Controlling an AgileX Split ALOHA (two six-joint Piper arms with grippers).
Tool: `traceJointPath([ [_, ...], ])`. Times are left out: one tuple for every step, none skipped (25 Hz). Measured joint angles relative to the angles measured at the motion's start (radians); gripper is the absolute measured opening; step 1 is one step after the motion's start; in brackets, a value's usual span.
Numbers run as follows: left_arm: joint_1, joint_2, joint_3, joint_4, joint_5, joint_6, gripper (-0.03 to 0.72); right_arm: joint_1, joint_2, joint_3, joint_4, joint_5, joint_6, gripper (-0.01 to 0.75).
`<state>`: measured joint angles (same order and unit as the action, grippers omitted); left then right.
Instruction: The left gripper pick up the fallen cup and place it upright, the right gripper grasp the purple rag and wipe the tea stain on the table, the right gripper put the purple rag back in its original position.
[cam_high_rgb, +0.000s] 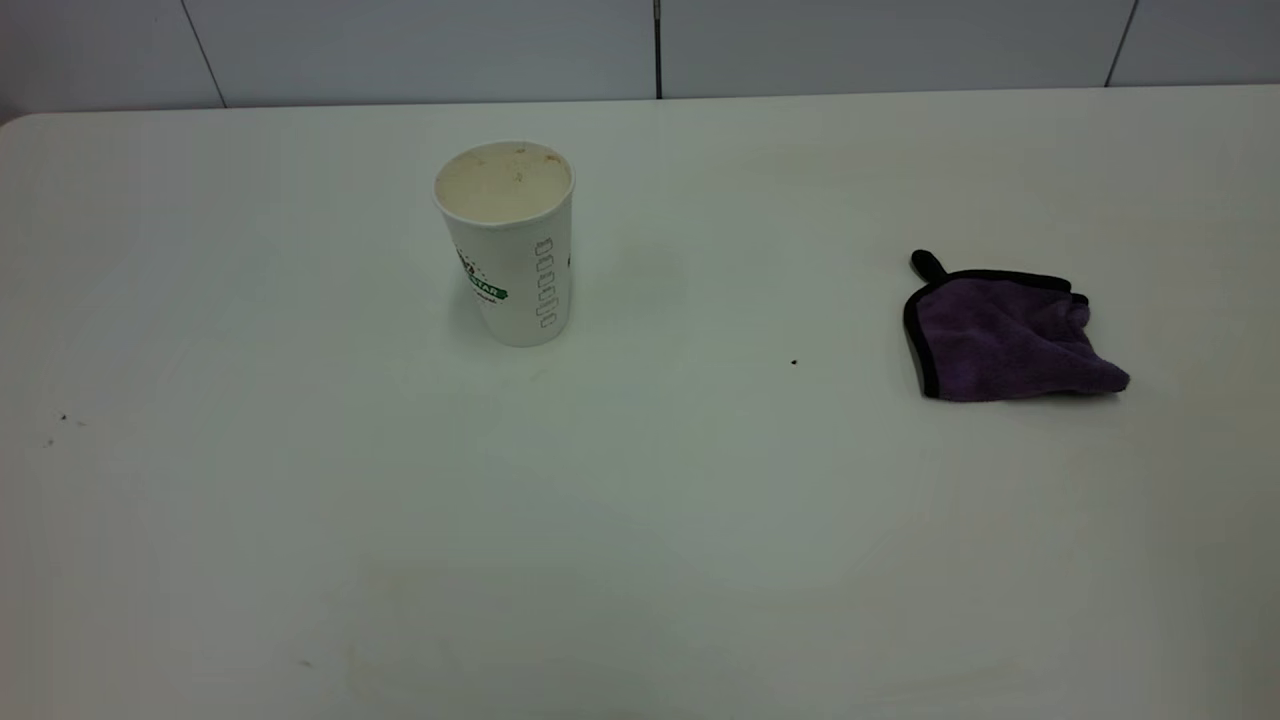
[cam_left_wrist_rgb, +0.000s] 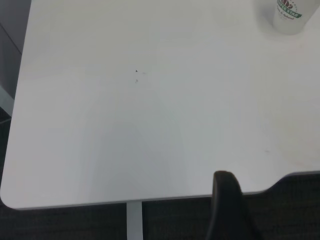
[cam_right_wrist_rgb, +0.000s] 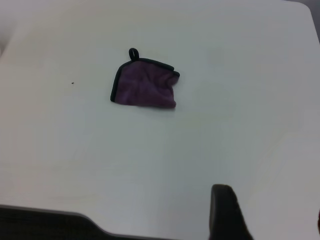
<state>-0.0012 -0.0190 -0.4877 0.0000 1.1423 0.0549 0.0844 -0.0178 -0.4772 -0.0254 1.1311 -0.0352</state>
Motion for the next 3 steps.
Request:
traceJointPath([
  [0.000, 0.000, 0.000, 0.000, 0.000, 0.000, 0.475, 0.000, 0.000, 0.000, 0.000, 0.000, 0.000, 0.468],
  [0.000, 0.000, 0.000, 0.000, 0.000, 0.000, 0.475, 0.000, 0.000, 0.000, 0.000, 0.000, 0.000, 0.468],
  [0.000, 0.000, 0.000, 0.000, 0.000, 0.000, 0.475, 0.000, 0.000, 0.000, 0.000, 0.000, 0.000, 0.468],
])
